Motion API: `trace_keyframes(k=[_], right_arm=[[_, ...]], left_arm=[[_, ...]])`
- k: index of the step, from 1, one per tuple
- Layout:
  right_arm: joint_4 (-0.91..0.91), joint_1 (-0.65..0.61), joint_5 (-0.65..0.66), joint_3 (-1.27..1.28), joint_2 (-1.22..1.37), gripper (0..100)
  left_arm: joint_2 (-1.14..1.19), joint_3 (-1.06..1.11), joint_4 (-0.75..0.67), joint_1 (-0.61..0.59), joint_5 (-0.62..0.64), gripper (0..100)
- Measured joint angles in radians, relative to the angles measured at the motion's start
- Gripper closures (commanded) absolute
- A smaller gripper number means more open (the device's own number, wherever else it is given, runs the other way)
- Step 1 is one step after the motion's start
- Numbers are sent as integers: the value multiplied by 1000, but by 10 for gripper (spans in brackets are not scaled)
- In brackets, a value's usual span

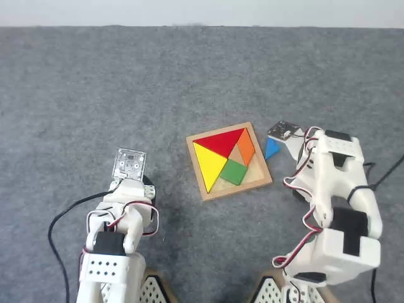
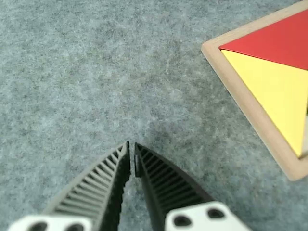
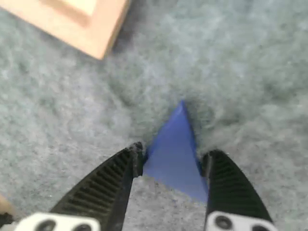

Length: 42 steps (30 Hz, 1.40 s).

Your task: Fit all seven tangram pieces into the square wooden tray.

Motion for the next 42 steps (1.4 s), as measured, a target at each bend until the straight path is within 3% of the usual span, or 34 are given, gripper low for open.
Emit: trace_keyframes(k=[13, 19, 23, 29, 36, 42], right_arm=[[176, -31, -107, -206, 40, 818], [192, -11, -172, -178, -40, 817], [157, -14, -25, -3, -206, 794], [135, 2, 224, 133, -296, 595], [100, 5, 296, 143, -285, 642], [-2, 60, 321, 143, -120, 647]], left_arm=[[0, 0, 0, 0, 0, 986], [0, 0, 0, 0, 0, 986], [0, 0, 0, 0, 0, 986], [0, 0, 0, 0, 0, 986], [0, 0, 0, 0, 0, 986], [0, 0, 0, 0, 0, 986]])
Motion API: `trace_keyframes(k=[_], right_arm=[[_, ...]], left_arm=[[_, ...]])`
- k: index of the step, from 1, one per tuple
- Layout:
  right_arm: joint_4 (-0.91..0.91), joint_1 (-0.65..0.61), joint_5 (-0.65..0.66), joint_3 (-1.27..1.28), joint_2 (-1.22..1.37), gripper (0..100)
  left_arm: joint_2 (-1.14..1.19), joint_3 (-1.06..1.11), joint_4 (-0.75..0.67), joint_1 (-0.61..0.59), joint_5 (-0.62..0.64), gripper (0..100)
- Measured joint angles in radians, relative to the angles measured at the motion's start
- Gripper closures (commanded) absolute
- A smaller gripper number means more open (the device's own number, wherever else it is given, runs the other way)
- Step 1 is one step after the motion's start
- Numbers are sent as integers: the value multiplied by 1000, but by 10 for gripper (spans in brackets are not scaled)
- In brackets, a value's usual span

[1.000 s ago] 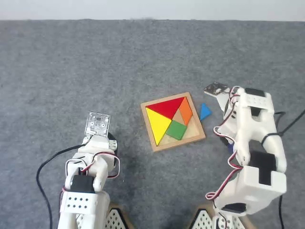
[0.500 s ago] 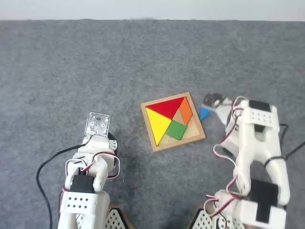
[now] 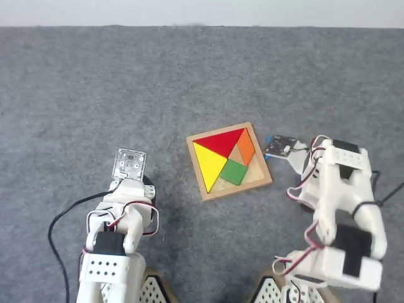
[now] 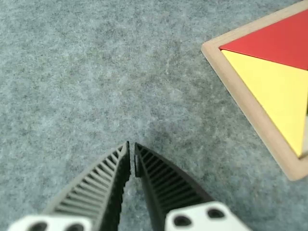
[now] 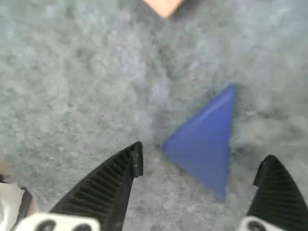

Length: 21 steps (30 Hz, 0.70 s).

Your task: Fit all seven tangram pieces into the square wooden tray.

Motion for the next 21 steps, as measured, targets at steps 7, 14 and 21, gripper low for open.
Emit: trace_keyframes(k=[7, 14, 21], right_arm=[[-6, 17, 23, -84, 103, 649], [-6, 18, 0, -124, 118, 804], [-18, 23, -87, -144, 120, 859]], left_arm=[[0, 0, 0, 0, 0, 986], [0, 0, 0, 0, 0, 986], [0, 0, 0, 0, 0, 986]])
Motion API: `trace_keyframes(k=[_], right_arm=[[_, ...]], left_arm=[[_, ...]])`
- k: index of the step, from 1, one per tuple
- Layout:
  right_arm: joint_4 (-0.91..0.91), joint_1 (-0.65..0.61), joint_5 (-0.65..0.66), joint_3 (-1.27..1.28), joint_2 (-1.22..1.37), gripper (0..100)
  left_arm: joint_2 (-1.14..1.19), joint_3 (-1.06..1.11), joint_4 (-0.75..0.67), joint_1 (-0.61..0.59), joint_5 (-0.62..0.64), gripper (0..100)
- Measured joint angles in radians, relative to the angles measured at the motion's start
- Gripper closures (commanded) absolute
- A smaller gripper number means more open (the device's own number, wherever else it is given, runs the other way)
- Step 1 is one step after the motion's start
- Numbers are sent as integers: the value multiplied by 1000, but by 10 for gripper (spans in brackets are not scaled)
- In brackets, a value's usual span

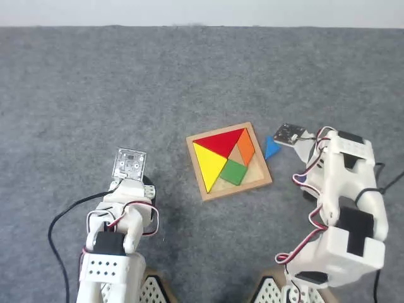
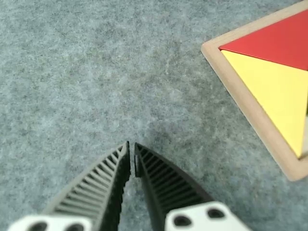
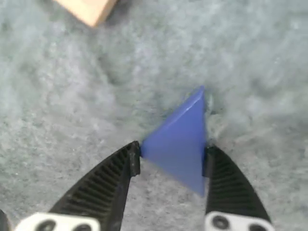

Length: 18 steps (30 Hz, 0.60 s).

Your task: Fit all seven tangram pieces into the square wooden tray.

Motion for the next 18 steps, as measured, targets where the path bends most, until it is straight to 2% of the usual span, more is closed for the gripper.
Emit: trace_keyframes(k=[7, 15, 18], right_arm=[[0, -89, -199, -49, 34, 859], [72, -319, -460, -101, 41, 859], [114, -350, -586, -153, 41, 860]], left_arm=[[0, 0, 0, 0, 0, 986], [0, 0, 0, 0, 0, 986], [0, 0, 0, 0, 0, 986]])
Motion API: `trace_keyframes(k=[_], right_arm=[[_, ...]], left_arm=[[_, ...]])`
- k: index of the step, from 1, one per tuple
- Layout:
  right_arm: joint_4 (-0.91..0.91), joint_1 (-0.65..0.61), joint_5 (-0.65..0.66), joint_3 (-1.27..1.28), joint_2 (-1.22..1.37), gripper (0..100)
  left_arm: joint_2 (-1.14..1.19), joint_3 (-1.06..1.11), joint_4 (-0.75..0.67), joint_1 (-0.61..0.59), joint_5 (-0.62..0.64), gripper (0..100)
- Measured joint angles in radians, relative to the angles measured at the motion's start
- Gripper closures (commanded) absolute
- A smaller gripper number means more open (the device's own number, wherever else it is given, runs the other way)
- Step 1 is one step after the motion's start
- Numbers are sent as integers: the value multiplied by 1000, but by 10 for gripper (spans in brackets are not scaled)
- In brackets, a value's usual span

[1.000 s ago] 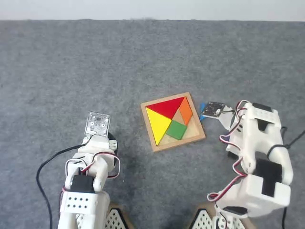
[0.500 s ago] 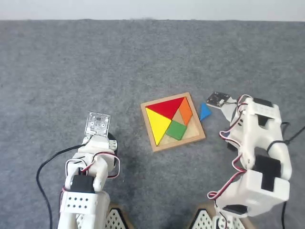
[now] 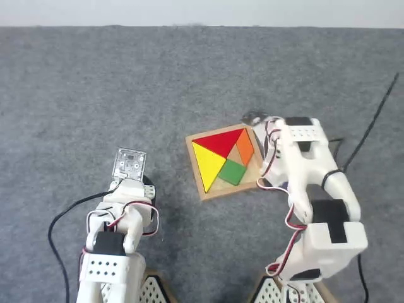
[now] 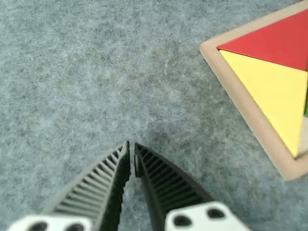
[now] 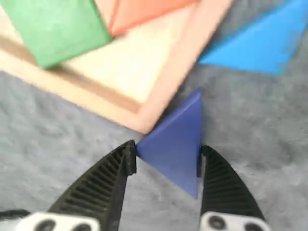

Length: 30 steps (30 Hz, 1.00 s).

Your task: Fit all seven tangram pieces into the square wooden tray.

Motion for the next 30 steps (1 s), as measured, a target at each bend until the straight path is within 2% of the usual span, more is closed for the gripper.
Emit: trace_keyframes(k=[3, 7, 14, 23, 30], right_arm=[[43, -6, -43, -55, 0, 860], [92, -9, -8, -112, 0, 860], [104, -26, 233, -199, 2, 860], [94, -190, 565, -218, 9, 860], [72, -222, 856, -218, 15, 860]], left_arm=[[0, 0, 0, 0, 0, 986], [0, 0, 0, 0, 0, 986], [0, 0, 0, 0, 0, 986], [0, 0, 0, 0, 0, 986], [0, 0, 0, 0, 0, 986]])
